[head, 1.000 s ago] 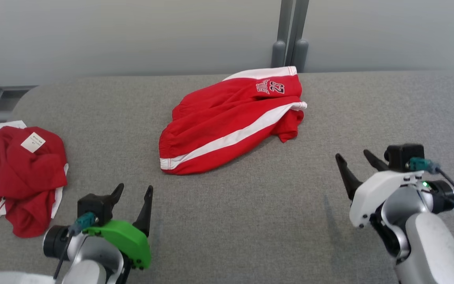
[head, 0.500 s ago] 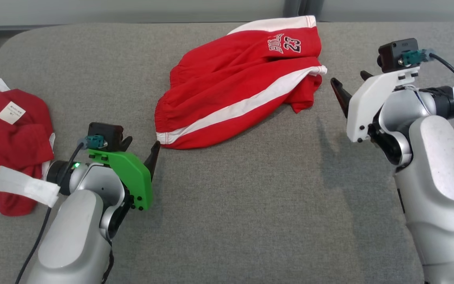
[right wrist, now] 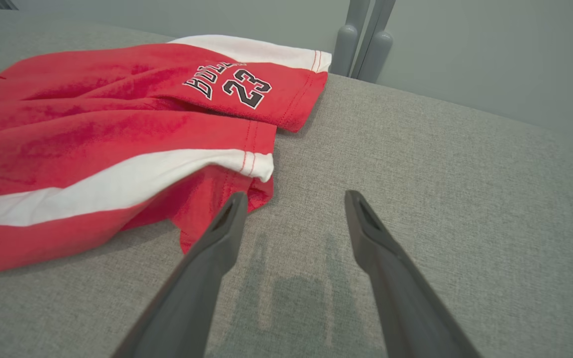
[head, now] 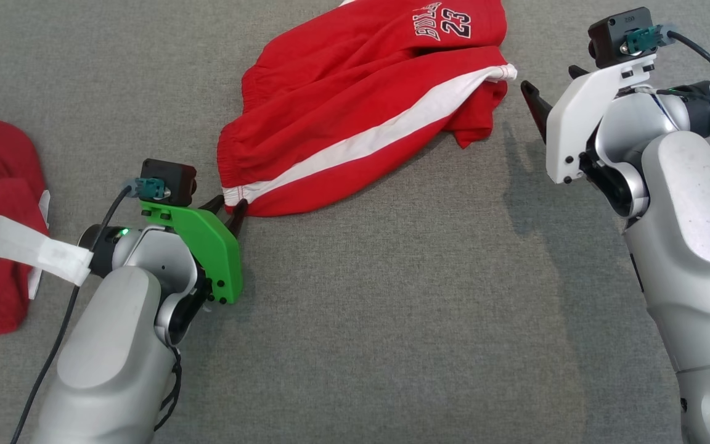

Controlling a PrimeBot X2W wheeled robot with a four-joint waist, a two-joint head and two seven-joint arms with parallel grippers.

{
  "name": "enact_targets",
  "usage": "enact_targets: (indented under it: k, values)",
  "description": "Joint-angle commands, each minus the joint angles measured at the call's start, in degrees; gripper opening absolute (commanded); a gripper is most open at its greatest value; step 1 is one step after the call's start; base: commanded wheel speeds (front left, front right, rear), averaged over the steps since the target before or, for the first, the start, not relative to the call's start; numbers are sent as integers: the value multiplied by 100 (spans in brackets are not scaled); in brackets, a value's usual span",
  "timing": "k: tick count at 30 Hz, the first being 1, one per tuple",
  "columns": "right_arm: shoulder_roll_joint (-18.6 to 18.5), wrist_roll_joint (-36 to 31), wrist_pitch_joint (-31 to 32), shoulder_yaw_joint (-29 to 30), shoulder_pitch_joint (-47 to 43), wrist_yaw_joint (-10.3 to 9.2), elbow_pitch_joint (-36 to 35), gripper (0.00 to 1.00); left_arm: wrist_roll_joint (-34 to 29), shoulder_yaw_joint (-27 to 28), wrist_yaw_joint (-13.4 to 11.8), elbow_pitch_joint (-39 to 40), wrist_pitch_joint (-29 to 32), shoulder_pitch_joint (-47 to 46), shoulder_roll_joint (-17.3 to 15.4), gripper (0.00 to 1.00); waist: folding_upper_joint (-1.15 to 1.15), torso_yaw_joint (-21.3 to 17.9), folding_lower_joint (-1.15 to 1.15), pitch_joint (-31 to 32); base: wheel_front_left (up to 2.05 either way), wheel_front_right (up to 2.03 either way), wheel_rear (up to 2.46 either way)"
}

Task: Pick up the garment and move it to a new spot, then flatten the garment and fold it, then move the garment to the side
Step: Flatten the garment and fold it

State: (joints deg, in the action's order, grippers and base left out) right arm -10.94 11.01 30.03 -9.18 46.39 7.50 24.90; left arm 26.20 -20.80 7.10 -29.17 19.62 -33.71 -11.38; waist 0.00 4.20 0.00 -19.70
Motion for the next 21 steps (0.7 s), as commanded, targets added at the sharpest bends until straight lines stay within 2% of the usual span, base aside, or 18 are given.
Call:
enact_targets:
  k: [1, 3, 6, 7, 8, 21]
  values:
    - [-25, 79, -48, -38, 97, -2, 42, 100, 76, -30, 22, -19, 50, -113, 1, 49, 0, -13, 0, -29, 0, 0, 0]
    - [-43, 121, -76, -78, 154, -2, 85, 100, 117, -66, 28, 19, 74, -140, -21, 49, 0, -12, 0, -49, 0, 0, 0]
    - [-73, 190, -113, -138, 200, -2, 150, 100, 144, -122, 29, 106, -10, -200, -60, 34, 0, -9, 0, -71, 0, 0, 0]
    - [-84, 211, -116, -153, 228, -2, 162, 100, 159, -137, 30, 125, -29, -204, -71, 20, 0, -6, 0, -78, 0, 0, 0]
    - [-96, 227, -127, -170, 248, -2, 175, 100, 163, -162, 29, 133, -54, -199, -85, 0, 0, -4, 0, -86, 0, 0, 0]
    - [76, 249, -204, -15, 519, -1, 547, 100, 189, -355, 34, 188, -71, -189, -155, 0, 0, 51, 0, -195, 0, 0, 0]
